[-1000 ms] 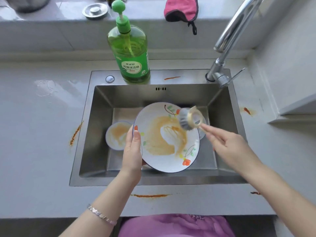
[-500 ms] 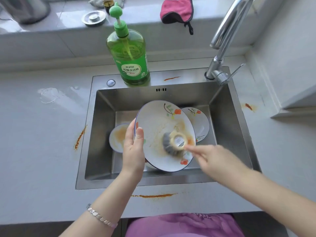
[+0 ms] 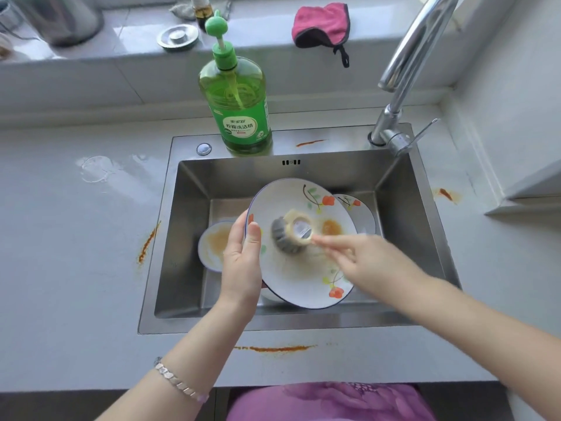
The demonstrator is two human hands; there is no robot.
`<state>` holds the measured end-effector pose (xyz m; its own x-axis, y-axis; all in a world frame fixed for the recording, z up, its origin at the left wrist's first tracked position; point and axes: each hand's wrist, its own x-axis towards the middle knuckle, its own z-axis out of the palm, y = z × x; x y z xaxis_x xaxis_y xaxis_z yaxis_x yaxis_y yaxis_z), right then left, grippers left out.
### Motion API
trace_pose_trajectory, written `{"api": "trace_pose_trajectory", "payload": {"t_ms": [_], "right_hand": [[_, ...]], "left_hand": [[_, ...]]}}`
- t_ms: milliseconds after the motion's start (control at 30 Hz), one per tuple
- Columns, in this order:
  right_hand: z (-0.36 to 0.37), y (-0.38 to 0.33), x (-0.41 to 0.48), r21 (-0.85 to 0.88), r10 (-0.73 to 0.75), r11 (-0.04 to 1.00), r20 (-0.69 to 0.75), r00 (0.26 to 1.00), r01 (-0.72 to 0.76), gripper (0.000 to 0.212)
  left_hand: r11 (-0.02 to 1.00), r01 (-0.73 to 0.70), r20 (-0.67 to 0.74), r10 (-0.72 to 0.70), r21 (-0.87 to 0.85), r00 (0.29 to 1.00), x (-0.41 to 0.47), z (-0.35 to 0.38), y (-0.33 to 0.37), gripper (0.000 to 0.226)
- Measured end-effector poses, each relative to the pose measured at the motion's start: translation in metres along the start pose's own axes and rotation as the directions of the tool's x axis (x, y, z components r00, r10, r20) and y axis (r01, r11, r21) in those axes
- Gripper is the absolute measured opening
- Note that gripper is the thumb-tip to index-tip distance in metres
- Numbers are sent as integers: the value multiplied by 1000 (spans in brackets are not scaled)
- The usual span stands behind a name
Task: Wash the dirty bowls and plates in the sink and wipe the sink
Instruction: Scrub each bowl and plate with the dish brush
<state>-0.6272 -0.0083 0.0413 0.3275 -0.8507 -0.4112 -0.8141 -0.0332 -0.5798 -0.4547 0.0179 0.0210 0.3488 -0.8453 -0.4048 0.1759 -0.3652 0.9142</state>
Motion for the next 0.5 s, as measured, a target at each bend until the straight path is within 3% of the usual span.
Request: {"api": "trace_pose_trajectory", "payload": {"t_ms": [100, 233, 333, 433, 500], "right_hand": [[-6, 24, -2, -54, 108, 993, -24, 994, -109, 32], [18, 1, -34, -14, -9, 1000, 146, 989, 12, 33], [8, -10, -14, 16, -76, 997, 47, 996, 75, 35], [-14, 7, 6, -18, 48, 999, -83, 995, -50, 36], [-10, 18, -4, -58, 99, 993, -65, 993, -102, 34]], "left_hand": [[1000, 19, -17, -19, -7, 1000, 4, -10, 3, 25], [998, -64, -5, 64, 12, 998, 8, -12, 1, 31], [996, -81, 32, 80, 27, 996, 3, -1, 2, 22], [1000, -17, 27, 18, -18, 999, 3, -3, 3, 24], [999, 28, -5, -28, -26, 1000, 7, -7, 5, 28]]}}
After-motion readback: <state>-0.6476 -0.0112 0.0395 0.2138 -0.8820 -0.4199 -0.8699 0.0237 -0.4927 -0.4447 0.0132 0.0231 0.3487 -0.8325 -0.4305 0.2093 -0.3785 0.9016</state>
